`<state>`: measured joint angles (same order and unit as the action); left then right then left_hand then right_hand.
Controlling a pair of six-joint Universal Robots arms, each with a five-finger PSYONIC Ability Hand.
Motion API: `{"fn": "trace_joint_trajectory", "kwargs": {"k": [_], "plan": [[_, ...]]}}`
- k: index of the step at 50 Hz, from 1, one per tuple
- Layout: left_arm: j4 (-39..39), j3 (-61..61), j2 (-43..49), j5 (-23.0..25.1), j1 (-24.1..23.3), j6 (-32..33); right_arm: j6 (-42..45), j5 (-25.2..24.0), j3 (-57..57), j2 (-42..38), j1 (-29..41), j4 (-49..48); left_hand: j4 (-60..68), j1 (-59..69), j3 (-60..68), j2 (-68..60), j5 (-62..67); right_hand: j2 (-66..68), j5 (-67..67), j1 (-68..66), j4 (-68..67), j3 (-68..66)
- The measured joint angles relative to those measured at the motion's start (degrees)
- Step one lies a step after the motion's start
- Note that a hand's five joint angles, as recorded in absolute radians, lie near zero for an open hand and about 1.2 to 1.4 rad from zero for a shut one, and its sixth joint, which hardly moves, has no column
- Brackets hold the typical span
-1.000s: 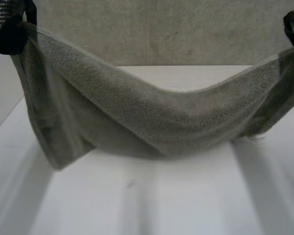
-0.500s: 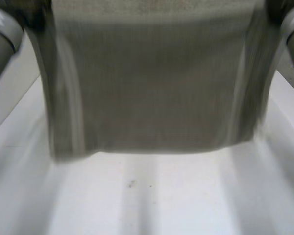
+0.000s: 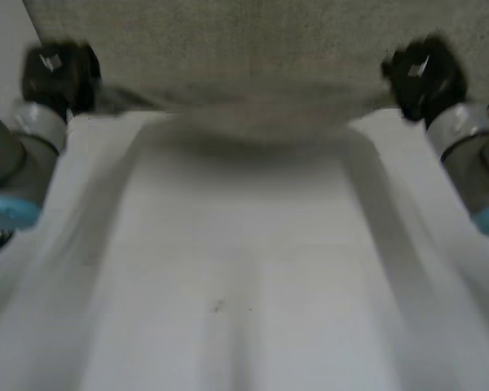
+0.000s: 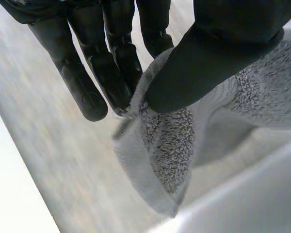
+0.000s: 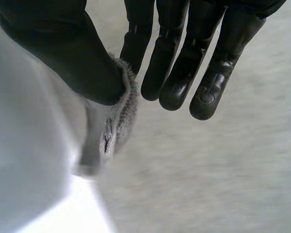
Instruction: Fold the towel.
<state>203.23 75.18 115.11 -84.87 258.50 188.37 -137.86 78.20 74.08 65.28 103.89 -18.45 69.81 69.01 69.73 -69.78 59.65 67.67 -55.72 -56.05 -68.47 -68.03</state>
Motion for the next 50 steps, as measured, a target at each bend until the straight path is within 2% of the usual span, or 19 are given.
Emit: {"fn": "trace_joint_trajectory", "kwargs": {"k": [8,12,17,18,21,22,24,27,29,33,38,43,50], "plan": [[7.1,14.4,4.4,2.2,0.2,0.9,1.9,-3.4,9.2,-6.8,-0.6,0.2,0.0,0.0,0.0,0.0,0.0,0.0,0.0,0.0,0.0,0.0],[6.9,17.8,4.1,2.4,0.5,2.2,3.1,-3.3,11.0,-7.4,-1.0,1.2,0.0,0.0,0.0,0.0,0.0,0.0,0.0,0.0,0.0,0.0],[-0.7,24.6,-2.0,2.5,3.1,9.2,7.3,-2.9,14.5,-1.9,-2.5,13.0,0.0,0.0,0.0,0.0,0.0,0.0,0.0,0.0,0.0,0.0],[-5.7,27.2,-5.5,2.6,4.0,12.5,9.2,-2.8,15.7,1.0,-3.4,19.9,0.0,0.0,0.0,0.0,0.0,0.0,0.0,0.0,0.0,0.0],[-12.7,29.8,-10.4,2.8,4.8,16.2,11.2,-2.9,17.0,4.1,-4.5,27.7,0.0,0.0,0.0,0.0,0.0,0.0,0.0,0.0,0.0,0.0],[-16.1,30.9,-12.8,2.9,5.1,17.7,12.9,-3.0,18.0,6.6,-5.5,33.9,0.0,0.0,0.0,0.0,0.0,0.0,0.0,0.0,0.0,0.0],[-24.3,33.0,-18.9,4.2,5.6,20.7,16.6,-3.3,19.8,11.2,-7.6,44.7,0.0,0.0,0.0,0.0,0.0,0.0,0.0,0.0,0.0,0.0],[-31.8,34.3,-25.1,7.2,6.2,23.0,20.7,-4.1,21.3,15.6,-10.1,52.7,0.0,0.0,0.0,0.0,0.0,0.0,0.0,0.0,0.0,0.0],[-33.8,34.4,-27.6,9.6,7.0,23.7,21.9,-4.5,21.5,17.1,-10.9,54.3,0.0,0.0,0.0,0.0,0.0,0.0,0.0,0.0,0.0,0.0],[-33.1,33.1,-29.3,14.1,9.1,23.9,21.7,-5.6,20.7,18.5,-12.1,52.8,0.0,0.0,0.0,0.0,0.0,0.0,0.0,0.0,0.0,0.0],[-28.2,30.2,-24.7,15.6,9.6,23.5,17.9,-6.0,18.6,15.4,-11.9,47.4,0.0,0.0,0.0,0.0,0.0,0.0,0.0,0.0,0.0,0.0],[-23.3,24.7,-15.6,14.0,7.1,23.2,12.9,-4.2,14.1,8.5,-9.3,40.1,0.0,0.0,0.0,0.0,0.0,0.0,0.0,0.0,0.0,0.0],[-17.9,14.6,-2.1,9.4,3.4,22.4,9.0,2.7,6.3,-2.9,-4.3,28.7,0.0,0.0,0.0,0.0,0.0,0.0,0.0,0.0,0.0,0.0]]}}
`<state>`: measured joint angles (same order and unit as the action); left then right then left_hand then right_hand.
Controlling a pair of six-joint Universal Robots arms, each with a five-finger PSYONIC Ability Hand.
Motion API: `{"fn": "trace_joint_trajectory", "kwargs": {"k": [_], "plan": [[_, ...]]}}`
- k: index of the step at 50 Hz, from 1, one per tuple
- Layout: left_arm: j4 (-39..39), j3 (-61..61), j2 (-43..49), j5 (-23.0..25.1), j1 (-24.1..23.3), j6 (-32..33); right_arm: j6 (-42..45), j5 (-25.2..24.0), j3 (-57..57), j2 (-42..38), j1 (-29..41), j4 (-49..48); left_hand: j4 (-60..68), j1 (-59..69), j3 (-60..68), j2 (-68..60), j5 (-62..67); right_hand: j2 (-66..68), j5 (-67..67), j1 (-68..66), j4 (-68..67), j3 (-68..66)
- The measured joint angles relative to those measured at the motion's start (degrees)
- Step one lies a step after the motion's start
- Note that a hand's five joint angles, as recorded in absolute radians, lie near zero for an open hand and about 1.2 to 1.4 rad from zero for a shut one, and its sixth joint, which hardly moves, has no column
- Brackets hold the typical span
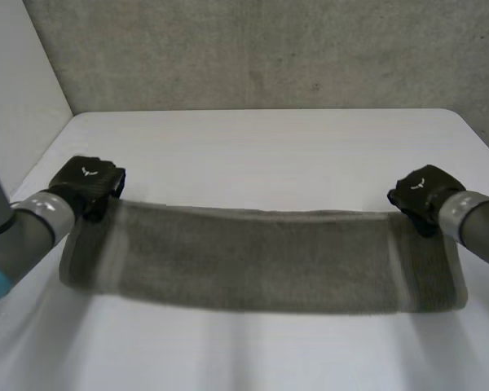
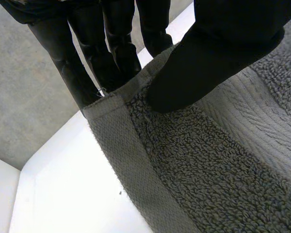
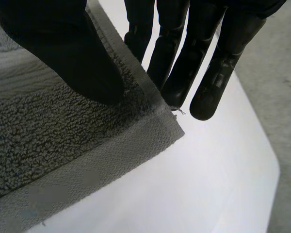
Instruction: Fold the towel.
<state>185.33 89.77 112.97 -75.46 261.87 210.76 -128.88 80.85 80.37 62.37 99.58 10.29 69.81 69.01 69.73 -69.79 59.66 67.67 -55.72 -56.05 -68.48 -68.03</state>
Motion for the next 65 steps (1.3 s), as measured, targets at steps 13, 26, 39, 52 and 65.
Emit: {"fn": "trace_joint_trajectory", "kwargs": {"k": [13,26,39,52,65], "plan": [[4.5,-9.5,11.2,-2.9,-2.9,-2.3,0.1,3.7,-5.4,-10.0,2.3,-15.5,0.0,0.0,0.0,0.0,0.0,0.0,0.0,0.0,0.0,0.0],[4.5,-11.3,11.5,-4.0,-4.3,-2.5,-2.9,7.1,-5.3,-8.5,2.9,-17.9,-59.4,-58.1,-59.2,59.3,-57.5,-54.2,51.2,43.9,55.0,55.7],[4.6,-4.1,1.6,-3.9,-5.8,-5.8,-14.0,5.5,3.6,3.5,1.6,-16.2,-60.1,-58.7,-60.0,60.3,-57.9,-54.2,51.2,43.9,55.0,55.7],[9.3,6.3,-5.7,-3.7,-6.6,-21.5,-17.2,-3.4,19.7,10.1,-7.0,-9.3,-60.1,-58.7,-60.0,60.3,-57.9,-54.2,51.3,43.9,55.0,55.7],[11.7,8.9,-6.0,-3.7,-6.2,-23.9,-16.8,-8.1,26.6,9.7,-10.5,-12.3,-60.1,-58.7,-60.0,60.3,-57.9,-38.4,37.5,30.8,39.0,38.7]]}}
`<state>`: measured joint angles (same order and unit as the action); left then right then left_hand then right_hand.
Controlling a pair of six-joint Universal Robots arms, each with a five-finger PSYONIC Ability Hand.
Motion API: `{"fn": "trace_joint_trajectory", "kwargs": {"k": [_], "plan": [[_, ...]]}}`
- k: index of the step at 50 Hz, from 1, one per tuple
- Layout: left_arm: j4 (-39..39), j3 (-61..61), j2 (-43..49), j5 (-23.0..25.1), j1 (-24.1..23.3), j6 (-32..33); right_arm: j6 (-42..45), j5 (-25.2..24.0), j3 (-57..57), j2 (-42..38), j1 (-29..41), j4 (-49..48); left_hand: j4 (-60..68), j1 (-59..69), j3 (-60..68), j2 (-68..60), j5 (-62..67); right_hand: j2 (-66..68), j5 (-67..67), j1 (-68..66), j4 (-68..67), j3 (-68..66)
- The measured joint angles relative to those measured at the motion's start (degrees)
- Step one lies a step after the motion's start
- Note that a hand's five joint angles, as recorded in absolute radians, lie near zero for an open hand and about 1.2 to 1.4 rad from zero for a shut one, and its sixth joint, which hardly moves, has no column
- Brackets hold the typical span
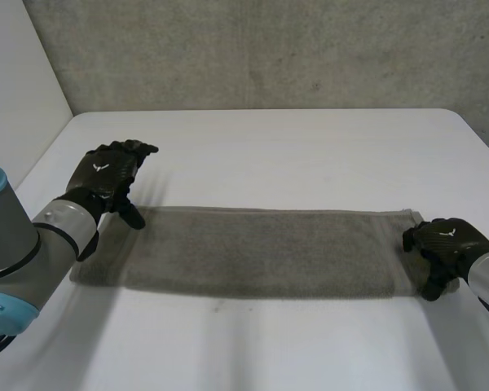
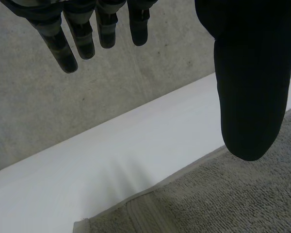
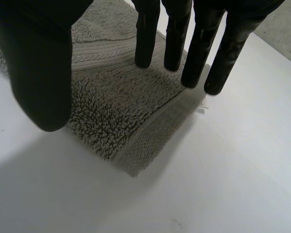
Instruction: Fold the towel.
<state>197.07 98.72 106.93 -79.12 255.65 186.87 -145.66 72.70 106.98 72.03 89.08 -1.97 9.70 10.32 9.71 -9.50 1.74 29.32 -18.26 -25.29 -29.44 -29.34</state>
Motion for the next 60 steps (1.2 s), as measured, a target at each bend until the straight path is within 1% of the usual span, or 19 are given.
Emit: {"fn": "trace_joint_trajectory", "kwargs": {"k": [4,6,8,15,17,21,24,29,37,39,42,44,50,52,55,56,58,59,60], "plan": [[0.0,0.1,0.0,0.0,0.1,0.1,0.2,-0.1,0.6,-0.5,0.1,-1.8,0.0,0.0,0.0,0.0,0.0,8.6,-8.0,-7.8,-8.4,-8.6],[-0.1,0.2,0.0,0.0,0.1,0.2,0.4,0.1,0.7,-0.7,0.0,-2.7,0.0,0.0,0.0,0.0,0.0,30.7,-28.4,-25.4,-29.4,-29.3],[-0.1,0.3,0.0,0.0,0.1,0.2,0.6,0.4,0.8,-0.8,-0.2,-3.5,0.0,0.0,0.0,0.0,0.0,36.7,-34.9,-29.6,-36.0,-36.1],[0.2,0.8,-0.6,-0.1,0.2,0.2,5.1,5.3,0.5,-0.1,-2.8,-8.2,0.0,0.0,0.0,0.0,0.0,38.2,-36.7,-29.7,-38.8,-38.4],[0.6,1.1,-1.1,-0.1,0.1,0.2,9.6,8.4,0.1,0.4,-4.8,-9.2,0.0,0.0,0.0,0.0,0.0,38.2,-36.9,-29.7,-38.8,-38.4],[1.3,1.7,-1.7,-0.1,0.1,0.2,14.9,11.2,-0.6,0.9,-7.8,-9.8,0.0,0.0,0.0,0.0,0.0,38.2,-36.9,-29.7,-38.8,-38.4],[2.2,2.3,-2.3,-0.1,0.1,0.2,18.7,12.7,-1.8,1.6,-10.0,-9.9,0.0,0.0,0.0,0.0,0.0,38.2,-37.3,-29.7,-38.8,-38.4],[2.9,2.7,-3.0,-0.1,0.1,0.2,17.8,13.1,-3.6,3.8,-8.7,-9.8,0.0,0.0,0.0,0.0,0.0,38.2,-37.4,-29.7,-38.8,-38.4],[3.1,2.8,-4.0,-0.2,0.4,0.1,6.5,9.9,-8.6,9.7,7.8,-10.2,0.0,0.0,0.0,0.0,0.0,38.3,-37.5,-29.7,-39.0,-39.0],[3.1,2.7,-4.4,-0.2,0.5,0.0,4.5,7.5,-10.4,9.0,17.9,-11.3,0.0,0.0,0.0,0.0,0.0,38.3,-37.5,-29.7,-39.0,-39.1],[3.1,2.8,-4.7,-0.2,0.7,0.0,3.8,5.9,-11.9,7.2,25.8,-12.6,0.0,0.0,0.0,0.0,0.0,38.3,-37.5,-29.7,-39.0,-39.1],[3.1,2.8,-5.0,-0.3,0.9,-0.1,3.5,4.4,-13.8,3.5,35.6,-14.2,0.0,0.0,0.0,0.0,0.0,38.3,-37.6,-29.7,-39.0,-39.1],[3.1,3.0,-5.4,-0.3,1.0,-0.2,3.7,3.7,-17.5,-6.5,47.9,-15.8,0.0,0.0,0.0,0.0,0.0,38.3,-37.7,-29.7,-39.0,-39.1],[3.1,3.1,-5.5,-0.3,1.0,-0.2,3.7,3.8,-18.4,-8.9,49.5,-15.8,0.0,0.0,0.0,0.0,0.0,37.9,-37.6,-29.5,-38.7,-38.6],[3.1,3.3,-5.6,-0.3,1.0,-0.2,3.7,4.6,-20.6,-14.2,52.0,-15.6,0.0,0.0,0.0,0.0,0.0,14.5,-16.5,-10.4,-14.7,-14.9],[3.1,3.4,-5.7,-0.3,0.9,-0.2,3.6,4.9,-21.2,-15.3,52.2,-15.5,0.0,0.0,0.0,0.0,0.0,10.8,-14.1,-6.9,-12.2,-12.4],[3.0,3.5,-5.7,-0.3,0.8,-0.2,3.3,5.6,-21.9,-16.3,52.4,-15.3,0.0,0.0,0.0,0.0,0.0,-6.0,2.8,7.3,4.8,4.5],[3.0,3.5,-5.7,-0.3,0.8,-0.2,3.3,5.6,-21.9,-16.3,52.4,-15.3,0.0,0.0,0.0,0.0,0.0,-6.0,2.8,7.3,4.8,4.5],[3.0,3.8,-5.9,-0.3,0.6,-0.2,2.3,7.6,-22.6,-16.2,52.0,-15.1,0.0,0.0,0.0,0.0,0.0,-15.6,13.7,13.1,15.8,16.3]]}}
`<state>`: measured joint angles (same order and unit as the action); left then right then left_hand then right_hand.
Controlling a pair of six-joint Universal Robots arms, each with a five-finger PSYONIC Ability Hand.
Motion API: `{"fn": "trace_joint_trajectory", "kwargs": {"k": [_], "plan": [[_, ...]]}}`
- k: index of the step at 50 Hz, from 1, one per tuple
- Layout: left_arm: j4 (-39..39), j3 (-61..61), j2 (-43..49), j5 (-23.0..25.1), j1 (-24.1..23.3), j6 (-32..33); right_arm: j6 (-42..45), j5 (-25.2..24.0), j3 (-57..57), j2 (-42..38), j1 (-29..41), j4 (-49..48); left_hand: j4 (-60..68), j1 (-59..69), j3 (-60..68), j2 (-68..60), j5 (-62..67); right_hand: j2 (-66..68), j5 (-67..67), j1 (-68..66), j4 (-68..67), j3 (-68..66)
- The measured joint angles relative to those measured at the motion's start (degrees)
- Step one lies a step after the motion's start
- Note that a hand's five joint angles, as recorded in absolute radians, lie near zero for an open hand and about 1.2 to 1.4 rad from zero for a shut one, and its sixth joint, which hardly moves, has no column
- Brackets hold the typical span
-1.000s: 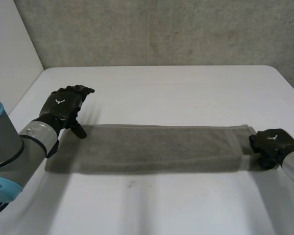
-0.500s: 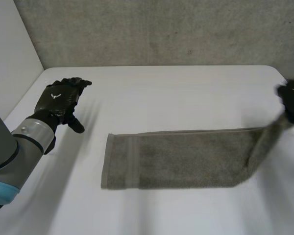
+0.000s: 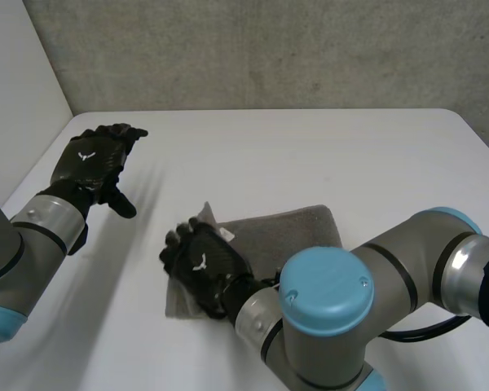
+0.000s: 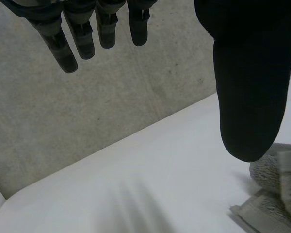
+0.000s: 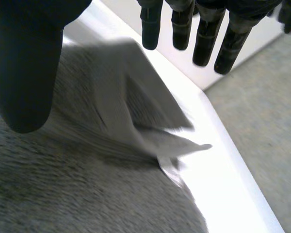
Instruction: Fold the towel.
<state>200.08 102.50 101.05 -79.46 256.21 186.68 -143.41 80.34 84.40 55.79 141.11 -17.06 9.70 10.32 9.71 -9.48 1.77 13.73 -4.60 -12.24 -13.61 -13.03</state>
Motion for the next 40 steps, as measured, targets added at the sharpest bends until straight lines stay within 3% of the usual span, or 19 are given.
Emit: {"fn": "trace_joint_trajectory", "kwargs": {"k": [8,21,27,31,32,34,40], "plan": [[-0.3,1.1,-1.1,0.0,-2.9,-0.1,-8.3,6.1,1.8,7.1,-6.7,2.3,0.1,0.0,0.2,-0.4,0.0,-0.3,0.2,0.0,0.2,0.7],[-0.5,1.1,-1.4,-0.1,-14.4,-0.1,-13.0,0.6,16.2,15.9,-21.8,8.5,1.4,0.2,1.5,-1.7,0.0,-0.3,0.2,0.0,0.2,0.7],[-0.1,0.4,3.6,-1.3,-16.7,0.4,-12.6,0.0,22.8,17.2,-26.0,6.1,1.9,1.2,1.9,-2.1,0.0,1.3,-1.2,-0.7,-1.4,-1.8],[-0.1,-0.4,7.0,-3.0,-16.8,0.6,-12.4,0.0,25.7,17.3,-27.4,3.8,1.9,1.3,1.9,-2.1,0.0,12.6,-10.7,-10.7,-12.1,-12.8],[-0.2,-1.0,8.8,-4.4,-16.6,0.7,-12.2,0.2,26.9,17.3,-28.1,2.4,1.9,1.3,1.9,-2.1,0.0,31.1,-26.9,-27.2,-29.9,-30.6],[-0.4,-1.3,10.0,-5.8,-16.3,0.8,-11.8,0.5,27.6,17.2,-28.7,0.8,1.9,1.3,1.9,-2.1,0.0,47.2,-43.2,-37.7,-46.8,-47.3],[-0.9,-0.6,10.6,-8.1,-15.5,0.8,-10.2,1.3,27.4,17.3,-29.6,-2.2,1.9,1.2,1.9,-2.1,0.0,53.6,-50.2,-39.9,-54.5,-54.7]]}}
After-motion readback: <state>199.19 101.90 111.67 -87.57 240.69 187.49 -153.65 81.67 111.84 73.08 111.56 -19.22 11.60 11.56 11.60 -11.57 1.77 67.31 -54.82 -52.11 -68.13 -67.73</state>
